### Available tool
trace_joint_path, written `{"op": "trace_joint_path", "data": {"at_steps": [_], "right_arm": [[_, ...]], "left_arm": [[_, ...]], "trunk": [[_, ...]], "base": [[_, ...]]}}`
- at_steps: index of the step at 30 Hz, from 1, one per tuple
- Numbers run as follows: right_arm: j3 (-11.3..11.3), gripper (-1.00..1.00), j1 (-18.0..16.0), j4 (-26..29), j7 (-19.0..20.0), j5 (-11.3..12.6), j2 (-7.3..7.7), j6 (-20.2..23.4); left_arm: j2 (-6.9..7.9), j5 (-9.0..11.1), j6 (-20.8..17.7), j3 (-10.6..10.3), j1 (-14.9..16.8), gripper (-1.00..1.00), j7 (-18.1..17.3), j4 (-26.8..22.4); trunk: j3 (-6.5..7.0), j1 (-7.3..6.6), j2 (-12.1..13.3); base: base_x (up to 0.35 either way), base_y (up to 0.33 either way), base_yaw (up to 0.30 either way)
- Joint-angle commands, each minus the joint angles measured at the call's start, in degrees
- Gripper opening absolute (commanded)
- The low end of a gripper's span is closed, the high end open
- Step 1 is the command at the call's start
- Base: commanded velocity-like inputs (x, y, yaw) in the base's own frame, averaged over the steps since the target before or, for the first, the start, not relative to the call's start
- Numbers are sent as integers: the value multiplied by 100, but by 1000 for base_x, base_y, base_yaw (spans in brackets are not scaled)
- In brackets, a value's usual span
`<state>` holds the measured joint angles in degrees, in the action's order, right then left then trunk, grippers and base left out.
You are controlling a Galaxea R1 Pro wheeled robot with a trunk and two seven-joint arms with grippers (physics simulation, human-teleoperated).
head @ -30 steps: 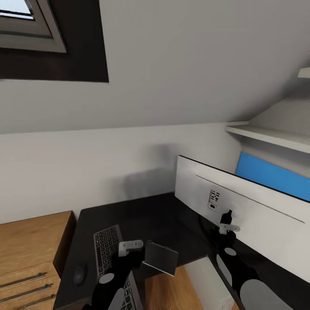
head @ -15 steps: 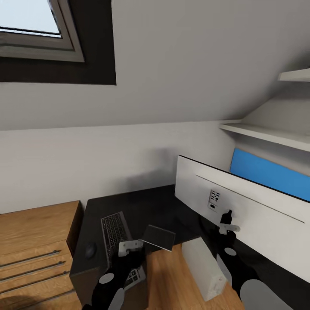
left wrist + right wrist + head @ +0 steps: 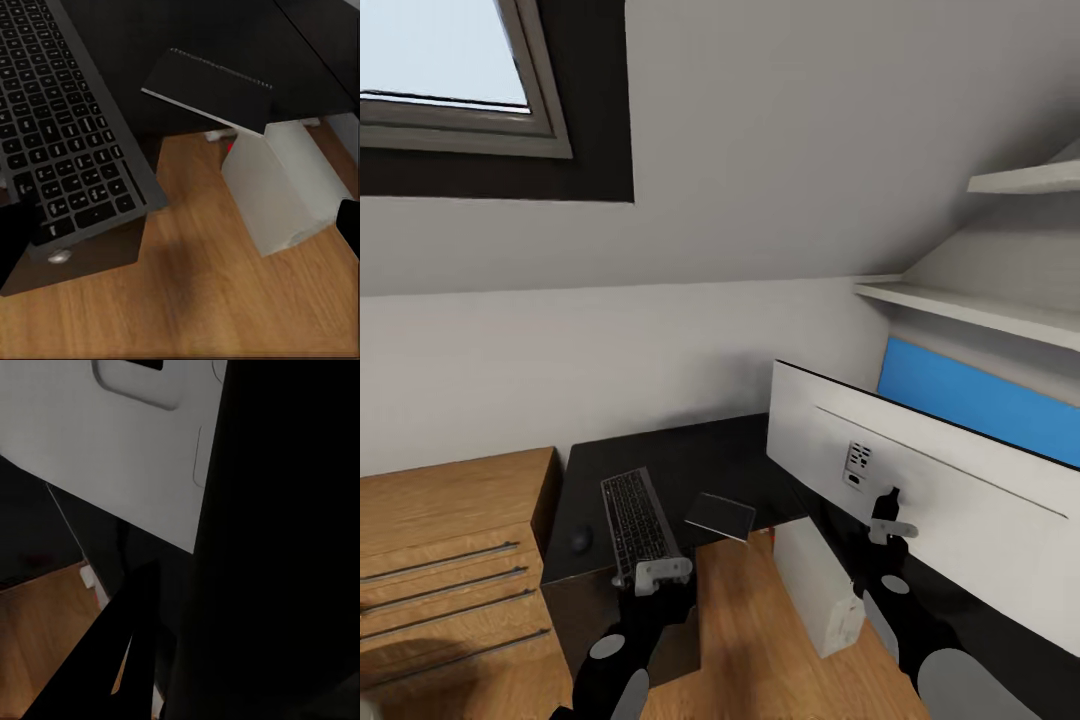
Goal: In the bedroom, organize the workspace by keeping the computer under the desk, ensuring the monitor is on the desk, placing the keyboard on the desk next to the monitor, placing the mouse on the desk next to the keyboard, moving the folder from the swivel chair onto the desk next to the mouse, stacking the notebook on top of the folder with the pen on top of the notebook, and positioning the swivel chair next to the desk.
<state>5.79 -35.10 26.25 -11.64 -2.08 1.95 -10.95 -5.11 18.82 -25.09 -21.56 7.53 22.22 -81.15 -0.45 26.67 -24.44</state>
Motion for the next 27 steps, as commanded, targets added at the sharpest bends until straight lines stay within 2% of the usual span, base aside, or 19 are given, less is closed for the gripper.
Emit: {"op": "trace_joint_path", "data": {"at_steps": [1,14,27], "right_arm": [[10,-100,-6,2,-8,-47,-1,-21],[7,-100,-6,2,-38,-47,-9,-21],[3,-100,-6,-6,-40,-47,-13,-21]], "left_arm": [[1,61,-13,-8,3,100,54,-6],[10,61,-13,1,3,100,54,-6],[10,61,-13,1,3,100,54,-6]], "trunk": [[-4,-1,-8],[-4,-1,-8],[-4,-1,-8]], "base": [[-274,-222,0],[-263,-239,14],[-262,-240,247]]}}
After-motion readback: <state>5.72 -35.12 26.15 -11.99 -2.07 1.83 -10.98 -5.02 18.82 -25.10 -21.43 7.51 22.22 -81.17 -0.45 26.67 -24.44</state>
